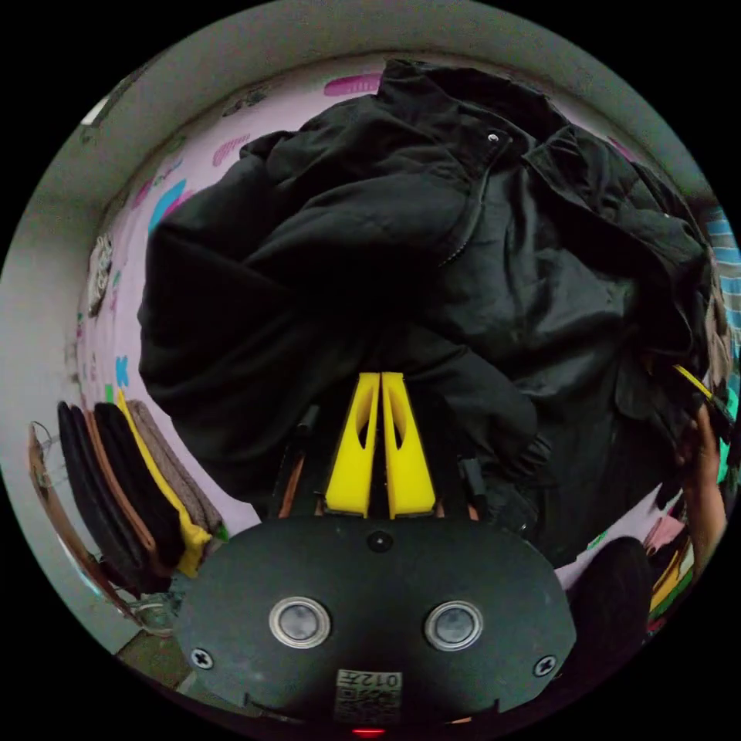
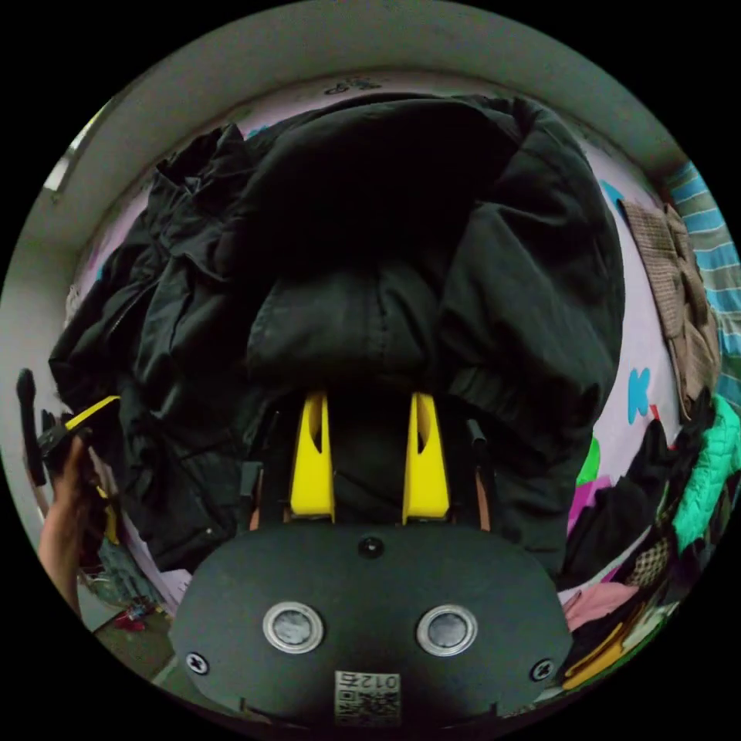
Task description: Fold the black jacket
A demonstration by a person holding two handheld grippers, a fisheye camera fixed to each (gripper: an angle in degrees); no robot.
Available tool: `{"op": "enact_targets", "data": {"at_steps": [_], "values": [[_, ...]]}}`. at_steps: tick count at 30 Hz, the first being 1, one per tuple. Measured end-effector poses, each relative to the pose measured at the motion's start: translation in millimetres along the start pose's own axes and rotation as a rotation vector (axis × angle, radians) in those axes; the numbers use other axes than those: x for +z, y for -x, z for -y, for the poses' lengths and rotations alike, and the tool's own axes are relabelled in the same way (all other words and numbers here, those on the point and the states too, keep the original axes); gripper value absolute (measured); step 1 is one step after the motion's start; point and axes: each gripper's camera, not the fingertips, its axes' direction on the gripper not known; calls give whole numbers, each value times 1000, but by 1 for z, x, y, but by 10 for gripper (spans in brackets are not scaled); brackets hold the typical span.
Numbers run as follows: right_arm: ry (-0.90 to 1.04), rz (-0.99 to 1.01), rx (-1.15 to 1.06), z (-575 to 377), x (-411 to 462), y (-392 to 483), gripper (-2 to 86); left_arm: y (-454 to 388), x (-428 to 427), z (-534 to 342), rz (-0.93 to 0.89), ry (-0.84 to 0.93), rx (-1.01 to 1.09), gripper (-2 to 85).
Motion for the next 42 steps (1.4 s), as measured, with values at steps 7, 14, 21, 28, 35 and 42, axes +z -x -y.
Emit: {"op": "enact_targets", "data": {"at_steps": [7,14,21,28,35,42], "values": [[102,263,-83,82,-1,-111,74,-74,-55,125,42,-88,123,7],[189,256,-78,106,-2,-156,76,-115,-93,116,-71,-175,171,6],[110,65,-249,36,-41,-112,84,-88,-37,22,-211,-152,171,14],[200,118,-126,-20,-39,-38,80,-97,9,17,-119,-85,366,31],[196,36,-200,-22,-86,6,70,-86,51,56,-168,17,473,33],[131,-66,-381,86,-89,15,87,-81,66,61,-152,-69,438,26]]}}
